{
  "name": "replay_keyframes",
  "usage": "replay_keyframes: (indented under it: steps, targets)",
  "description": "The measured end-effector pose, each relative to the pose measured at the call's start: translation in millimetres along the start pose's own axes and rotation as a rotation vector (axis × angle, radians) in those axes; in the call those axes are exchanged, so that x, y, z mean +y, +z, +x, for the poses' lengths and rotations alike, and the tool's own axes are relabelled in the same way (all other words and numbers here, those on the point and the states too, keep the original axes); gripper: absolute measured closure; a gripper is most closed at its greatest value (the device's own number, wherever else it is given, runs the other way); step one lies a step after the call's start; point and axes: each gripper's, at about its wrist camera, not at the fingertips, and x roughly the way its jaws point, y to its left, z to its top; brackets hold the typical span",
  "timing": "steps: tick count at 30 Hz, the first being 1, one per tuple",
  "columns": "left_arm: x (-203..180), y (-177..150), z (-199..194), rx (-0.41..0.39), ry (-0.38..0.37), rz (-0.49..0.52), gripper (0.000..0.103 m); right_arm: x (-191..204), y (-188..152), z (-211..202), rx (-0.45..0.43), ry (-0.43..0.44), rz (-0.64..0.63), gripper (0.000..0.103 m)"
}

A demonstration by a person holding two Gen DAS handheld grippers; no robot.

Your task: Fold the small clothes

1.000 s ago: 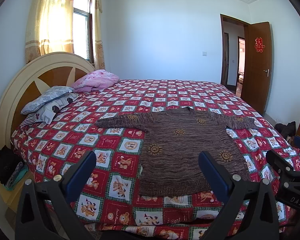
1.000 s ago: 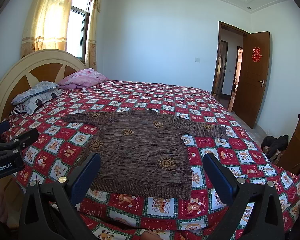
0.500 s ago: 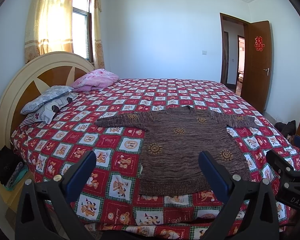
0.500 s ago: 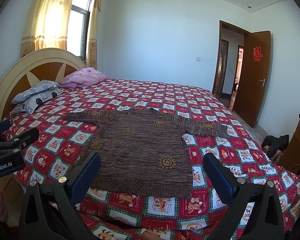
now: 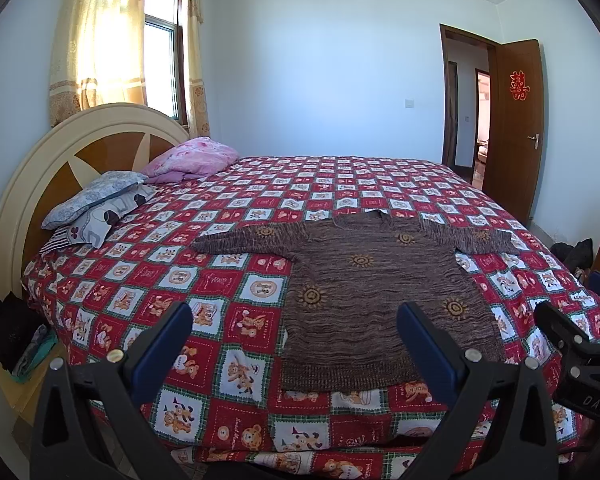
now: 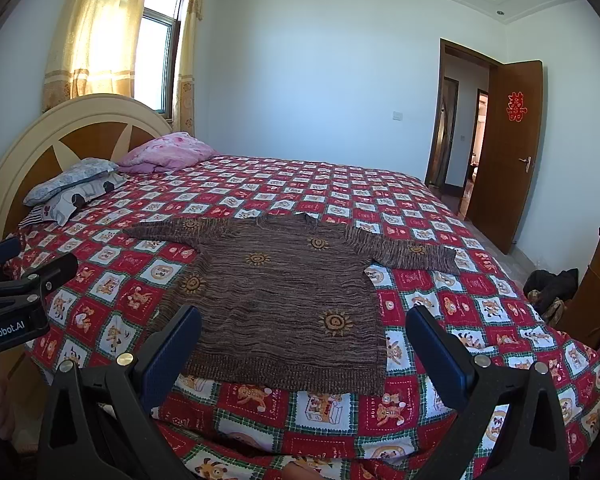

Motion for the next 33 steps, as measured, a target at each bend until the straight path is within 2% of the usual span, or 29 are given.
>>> replay_keyframes:
  steps: [13, 21, 27, 33]
  targets:
    - [-6, -6, 9, 0.022, 0.005, 0.03, 0.0, -1, -3, 8, 0.022, 0.004, -0.001, 0.001]
    - [-13, -11, 31, 0.053, -0.001, 0.076, 0.0, -15, -7, 35, 0.056, 0.001, 0.022, 0.001]
    - [-15, -16, 58, 0.087, -0.025, 0.073, 0.0, -32, -19, 75, 0.143, -0.007, 0.059, 0.001]
    - [-22, -15, 99, 0.122, -0.032, 0.064, 0.0, -59, -35, 121, 0.238, -0.049, 0.093, 0.001]
